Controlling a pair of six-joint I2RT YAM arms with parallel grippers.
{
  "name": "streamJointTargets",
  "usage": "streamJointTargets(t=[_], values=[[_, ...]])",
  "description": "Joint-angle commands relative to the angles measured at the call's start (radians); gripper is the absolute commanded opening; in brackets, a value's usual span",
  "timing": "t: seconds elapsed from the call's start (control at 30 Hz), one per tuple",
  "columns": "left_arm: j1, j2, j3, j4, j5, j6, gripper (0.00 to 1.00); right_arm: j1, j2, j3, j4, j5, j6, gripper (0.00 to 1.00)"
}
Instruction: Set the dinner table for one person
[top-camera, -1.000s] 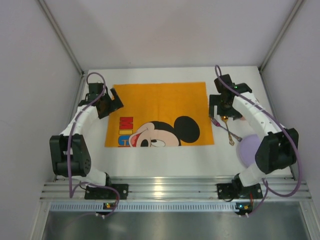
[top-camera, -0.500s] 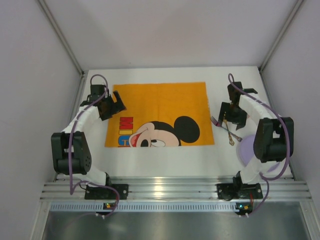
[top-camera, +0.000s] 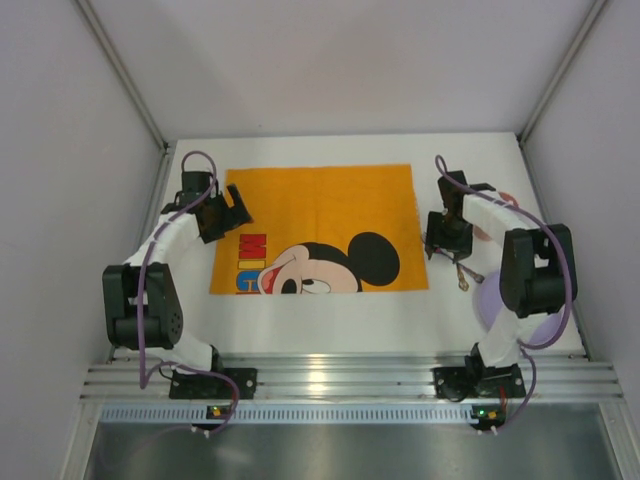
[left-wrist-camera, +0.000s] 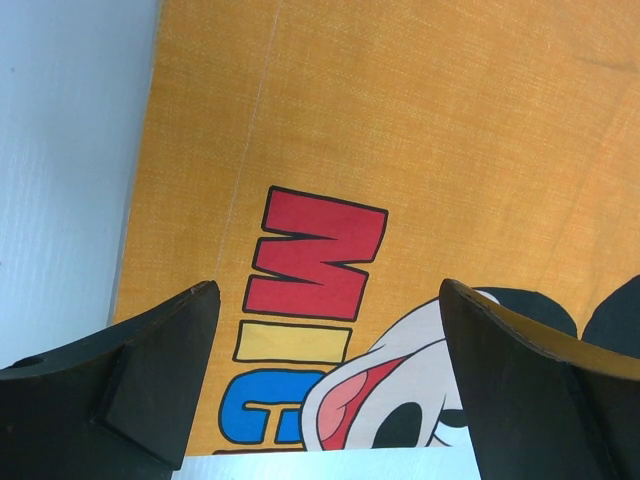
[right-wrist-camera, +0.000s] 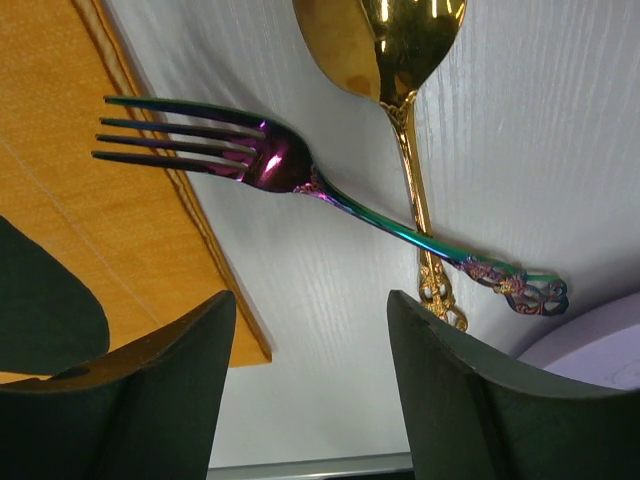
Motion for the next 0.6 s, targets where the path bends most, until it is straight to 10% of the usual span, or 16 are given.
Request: streamJointTargets(t=[0.0,0.57], values=[[-0.001,-0.010,0.005,0.032,0.003,0.011,0.96,0.004,0.047,0.057,0.052,0.021,-0.033,0.63],[-0.001,-0.036,-0.033,0.028,-0.016,-0.012,0.96,0.003,0.187,0.149,0.054,0.003,-0.053,0.59]])
